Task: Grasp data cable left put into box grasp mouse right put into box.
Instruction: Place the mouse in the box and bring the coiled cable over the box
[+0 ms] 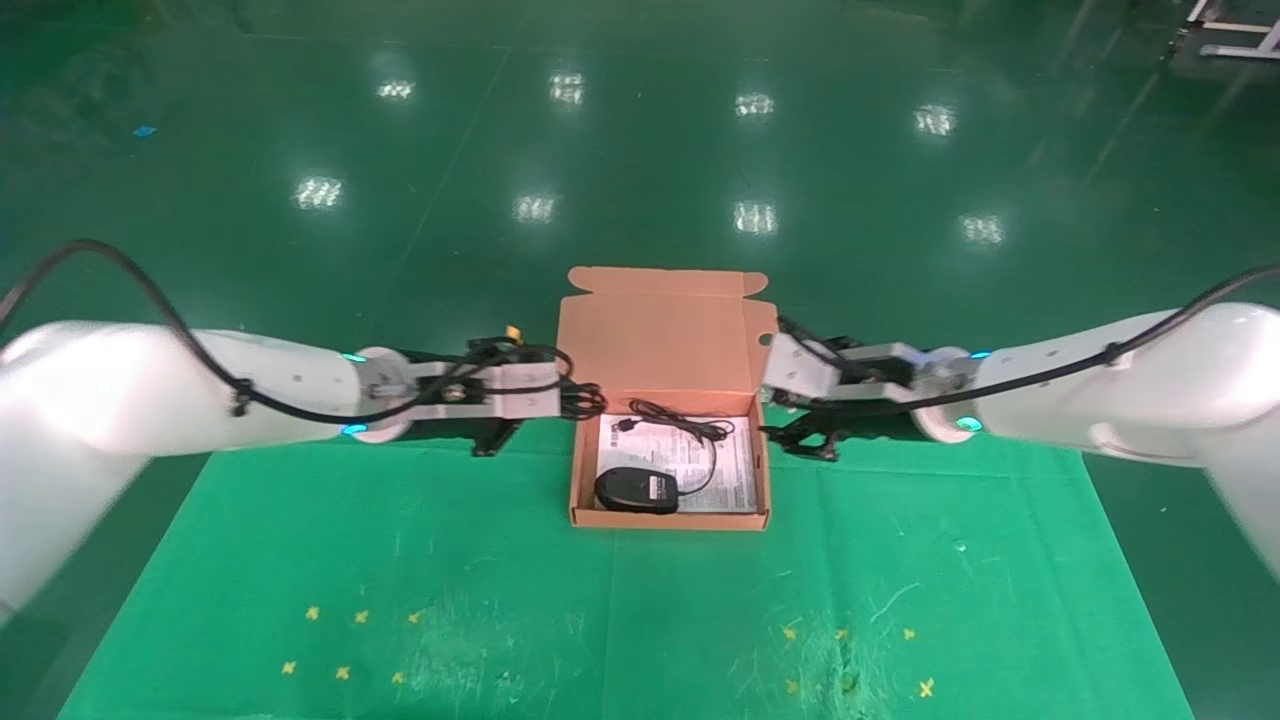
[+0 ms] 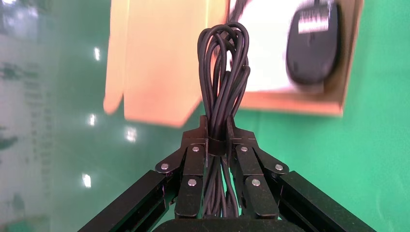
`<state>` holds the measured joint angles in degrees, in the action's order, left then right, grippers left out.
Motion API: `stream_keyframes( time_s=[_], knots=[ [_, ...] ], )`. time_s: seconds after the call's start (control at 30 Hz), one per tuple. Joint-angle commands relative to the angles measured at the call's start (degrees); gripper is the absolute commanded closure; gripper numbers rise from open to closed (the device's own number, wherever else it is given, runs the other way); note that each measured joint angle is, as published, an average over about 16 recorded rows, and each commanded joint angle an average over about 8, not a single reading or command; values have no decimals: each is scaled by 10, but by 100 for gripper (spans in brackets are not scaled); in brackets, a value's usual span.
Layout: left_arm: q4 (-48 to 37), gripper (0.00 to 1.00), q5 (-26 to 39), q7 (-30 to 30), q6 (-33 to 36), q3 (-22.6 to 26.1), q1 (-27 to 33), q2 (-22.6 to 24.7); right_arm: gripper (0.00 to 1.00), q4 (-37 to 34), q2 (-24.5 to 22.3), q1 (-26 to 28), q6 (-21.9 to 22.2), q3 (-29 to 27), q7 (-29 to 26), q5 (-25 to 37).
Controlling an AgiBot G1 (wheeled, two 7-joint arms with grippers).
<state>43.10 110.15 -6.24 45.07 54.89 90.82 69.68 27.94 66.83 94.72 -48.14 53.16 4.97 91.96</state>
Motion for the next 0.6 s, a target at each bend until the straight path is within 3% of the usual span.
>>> stream_keyframes(
  time_s=[0.03,0.23,0.6],
  knots=[
    [-30,100,-13,30,-13,-1,0,25,0,1,-14,4,-3,-3,4,-2],
    [-109,100,-57,117,-44,-5,-3,76,0,21,-56,7,-18,-9,15,-9],
    [-114,100,-176,217,-63,24,-17,88,0,73,-117,2,-37,-16,6,-16]
  ],
)
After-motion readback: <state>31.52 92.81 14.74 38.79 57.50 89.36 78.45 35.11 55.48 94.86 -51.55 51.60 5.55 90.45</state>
